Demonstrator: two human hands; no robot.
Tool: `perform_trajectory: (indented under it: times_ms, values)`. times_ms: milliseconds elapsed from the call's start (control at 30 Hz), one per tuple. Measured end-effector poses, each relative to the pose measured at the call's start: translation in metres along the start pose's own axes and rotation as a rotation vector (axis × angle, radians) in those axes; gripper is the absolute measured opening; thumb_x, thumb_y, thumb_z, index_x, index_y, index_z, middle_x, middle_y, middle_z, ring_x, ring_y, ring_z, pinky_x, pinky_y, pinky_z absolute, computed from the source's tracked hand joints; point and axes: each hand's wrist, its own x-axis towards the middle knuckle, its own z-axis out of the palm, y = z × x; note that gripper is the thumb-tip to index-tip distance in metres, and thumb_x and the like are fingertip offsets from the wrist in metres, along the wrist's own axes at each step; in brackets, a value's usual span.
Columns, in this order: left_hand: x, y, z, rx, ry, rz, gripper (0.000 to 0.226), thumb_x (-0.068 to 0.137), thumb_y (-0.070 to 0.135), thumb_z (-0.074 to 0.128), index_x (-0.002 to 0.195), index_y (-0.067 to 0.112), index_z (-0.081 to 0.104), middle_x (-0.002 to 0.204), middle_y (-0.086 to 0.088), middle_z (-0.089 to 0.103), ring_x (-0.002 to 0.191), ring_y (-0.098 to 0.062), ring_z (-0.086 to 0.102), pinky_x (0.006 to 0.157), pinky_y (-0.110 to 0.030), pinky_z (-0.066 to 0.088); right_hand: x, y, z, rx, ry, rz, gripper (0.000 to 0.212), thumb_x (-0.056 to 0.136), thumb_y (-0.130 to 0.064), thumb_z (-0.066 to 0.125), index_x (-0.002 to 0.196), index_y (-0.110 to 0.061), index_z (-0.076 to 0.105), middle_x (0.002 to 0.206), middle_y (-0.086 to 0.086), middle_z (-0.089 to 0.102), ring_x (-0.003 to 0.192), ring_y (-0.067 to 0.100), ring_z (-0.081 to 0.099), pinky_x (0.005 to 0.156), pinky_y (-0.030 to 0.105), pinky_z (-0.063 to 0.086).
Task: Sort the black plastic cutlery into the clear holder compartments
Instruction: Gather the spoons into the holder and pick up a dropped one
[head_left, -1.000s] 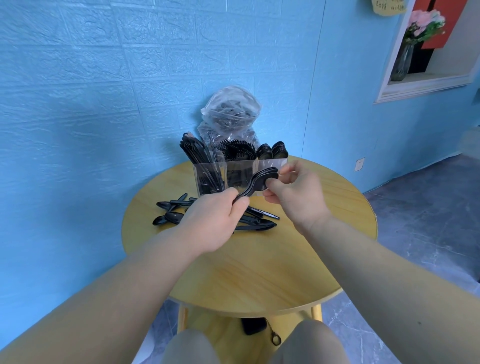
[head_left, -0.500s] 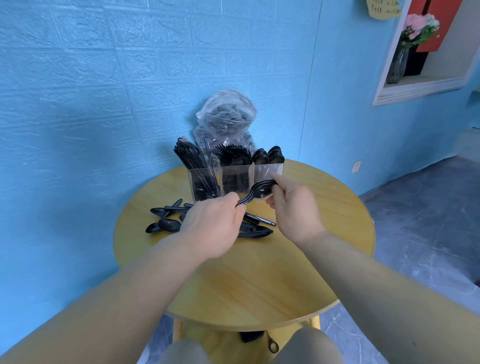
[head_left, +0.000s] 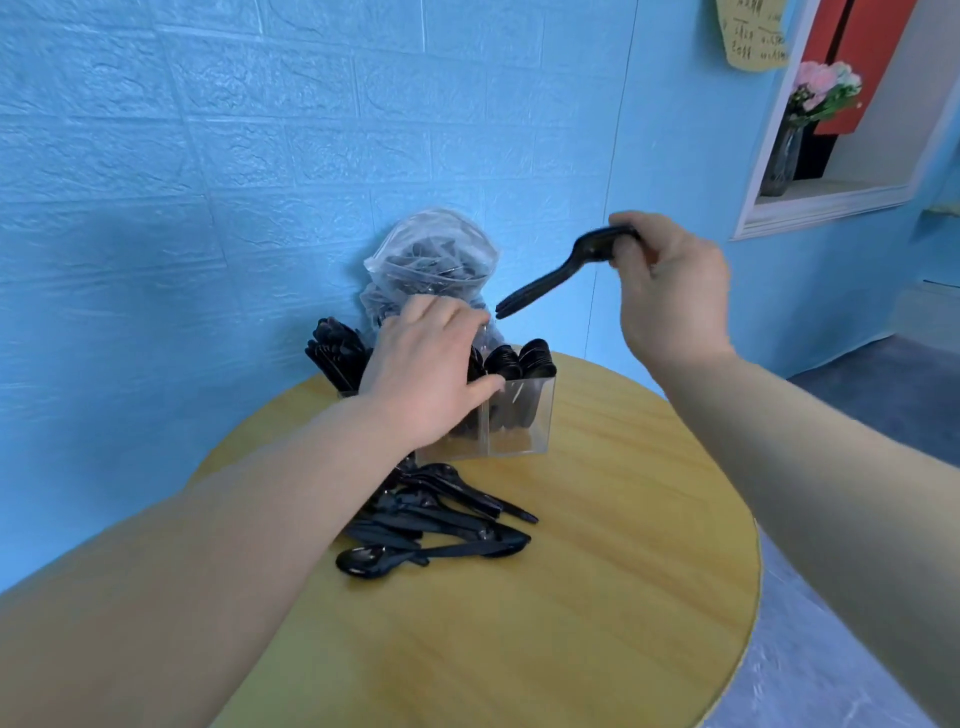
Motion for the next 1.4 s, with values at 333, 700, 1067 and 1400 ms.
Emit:
perform_trajectory:
  times_ms: [333, 700, 1067, 1400]
  values:
    - [0.021, -0.014, 0.036, -0.01, -0.091, 0.012, 0.079, 0.081, 0.06, 0.06, 0.146, 0.024, 0.032, 0.142, 0.006, 0.041, 0.133, -0.018, 0.027, 0.109, -0.04, 0.028, 0.017, 0.023, 0.064, -0.349, -0.431, -0.22, 0.027, 0.097, -0.012, 0.04, 0.107, -0.007, 0.065, 0.089, 0.014, 0.069, 0.08, 0.034, 0.058, 0.075, 0.041, 0.047]
    - [0.02, -0.016, 0.053, -0.035, -0.04, 0.003, 0.076, 0.081, 0.056, 0.062, 0.144, 0.022, 0.035, 0.138, 0.006, 0.044, 0.13, -0.019, 0.031, 0.104, -0.04, 0.031, 0.003, 0.04, 0.076, -0.339, -0.978, -0.136, 0.063, 0.077, -0.041, 0.015, 0.114, -0.015, 0.058, 0.101, 0.008, 0.061, 0.109, 0.019, 0.036, 0.092, 0.04, 0.038]
    - [0.019, -0.01, 0.054, -0.027, 0.057, 0.034, 0.047, 0.087, 0.047, 0.06, 0.13, 0.03, 0.053, 0.122, 0.01, 0.062, 0.124, -0.024, 0.04, 0.094, -0.043, 0.031, -0.012, 0.056, 0.059, -0.302, -0.918, -0.184, 0.028, 0.083, -0.026, 0.057, 0.111, -0.03, 0.057, 0.101, -0.003, 0.059, 0.093, 0.021, 0.055, 0.073, 0.027, 0.041]
    - [-0.018, -0.012, 0.04, -0.044, 0.223, 0.096, 0.057, 0.073, 0.041, 0.074, 0.125, 0.021, 0.059, 0.122, 0.004, 0.06, 0.115, -0.024, 0.042, 0.086, -0.044, 0.04, -0.037, 0.041, 0.036, -0.212, -0.532, -0.299, 0.051, 0.084, -0.031, 0.058, 0.133, -0.018, 0.052, 0.132, 0.0, 0.054, 0.123, 0.018, 0.045, 0.098, 0.021, 0.031]
